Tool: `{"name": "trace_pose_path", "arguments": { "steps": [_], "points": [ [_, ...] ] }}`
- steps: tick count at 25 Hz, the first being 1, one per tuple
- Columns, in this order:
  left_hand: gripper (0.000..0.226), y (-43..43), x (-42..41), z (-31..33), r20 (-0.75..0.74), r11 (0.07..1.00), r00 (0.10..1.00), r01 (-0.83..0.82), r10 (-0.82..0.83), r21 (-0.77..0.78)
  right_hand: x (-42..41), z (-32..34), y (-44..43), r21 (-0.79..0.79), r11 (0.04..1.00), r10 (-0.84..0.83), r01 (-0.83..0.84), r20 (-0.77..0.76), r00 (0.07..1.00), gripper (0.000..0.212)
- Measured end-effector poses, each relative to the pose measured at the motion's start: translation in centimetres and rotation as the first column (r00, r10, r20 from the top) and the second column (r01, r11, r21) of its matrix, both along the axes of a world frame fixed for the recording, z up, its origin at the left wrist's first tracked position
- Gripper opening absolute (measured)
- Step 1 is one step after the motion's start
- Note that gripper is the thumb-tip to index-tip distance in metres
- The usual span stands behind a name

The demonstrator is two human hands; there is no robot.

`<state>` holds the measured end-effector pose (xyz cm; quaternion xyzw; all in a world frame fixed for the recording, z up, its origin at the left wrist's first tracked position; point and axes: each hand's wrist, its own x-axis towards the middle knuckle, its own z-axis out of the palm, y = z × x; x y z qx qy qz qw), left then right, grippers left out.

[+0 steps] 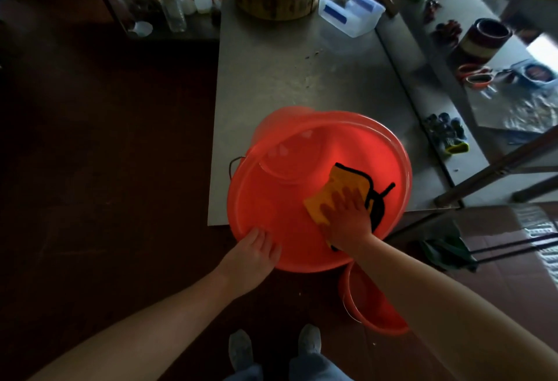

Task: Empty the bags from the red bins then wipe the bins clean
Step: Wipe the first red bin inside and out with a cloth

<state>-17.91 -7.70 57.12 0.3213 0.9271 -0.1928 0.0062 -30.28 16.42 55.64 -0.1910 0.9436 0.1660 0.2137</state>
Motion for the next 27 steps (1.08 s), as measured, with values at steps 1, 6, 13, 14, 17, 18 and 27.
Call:
{"name": "trace_pose_path", "arguments": {
  "steps": [1,6,13,14,17,18,27],
  "points": [
    [0.044,0.1,0.0,0.1,-0.003,1.0,1.0,-0.002,0.002,-0.008,0.1,0.2,0.3,0.031,1.0,-0.005,0.004,0.009,1.0,0.067],
    [0.044,0.0,-0.2,0.5,-0.016,0.994,0.998,0.066,-0.067,-0.082,5.3,-1.1,-4.3,-0.129,0.961,-0.225,0.246,0.156,0.962,0.068],
    [0.044,-1.6,-0.3,-0.7,-0.002,0.996,0.998,0.063,-0.064,-0.061,8.5,-1.5,-4.9,-0.26,0.943,-0.168,0.207,0.164,0.972,0.081],
    [0.043,-1.5,-0.3,-0.8,-0.002,0.997,0.998,0.062,-0.062,-0.055,7.9,-1.3,-3.8,-0.246,0.954,-0.146,0.173,0.127,0.981,0.086],
    [0.043,-1.0,-0.1,-0.9,0.005,0.996,0.998,0.062,-0.062,-0.059,5.9,-0.7,-1.0,-0.161,0.981,-0.103,0.107,0.029,0.994,0.067],
    [0.043,-0.9,-0.1,-0.8,0.009,0.996,0.998,0.063,-0.063,-0.063,5.5,-0.5,-0.5,-0.134,0.986,-0.101,0.102,0.017,0.995,0.063],
    [0.039,-0.5,-1.0,0.8,-0.003,0.999,0.999,0.043,-0.043,-0.012,9.6,0.7,-6.6,-0.219,0.928,-0.271,0.301,0.157,0.95,0.084]
  ]
}}
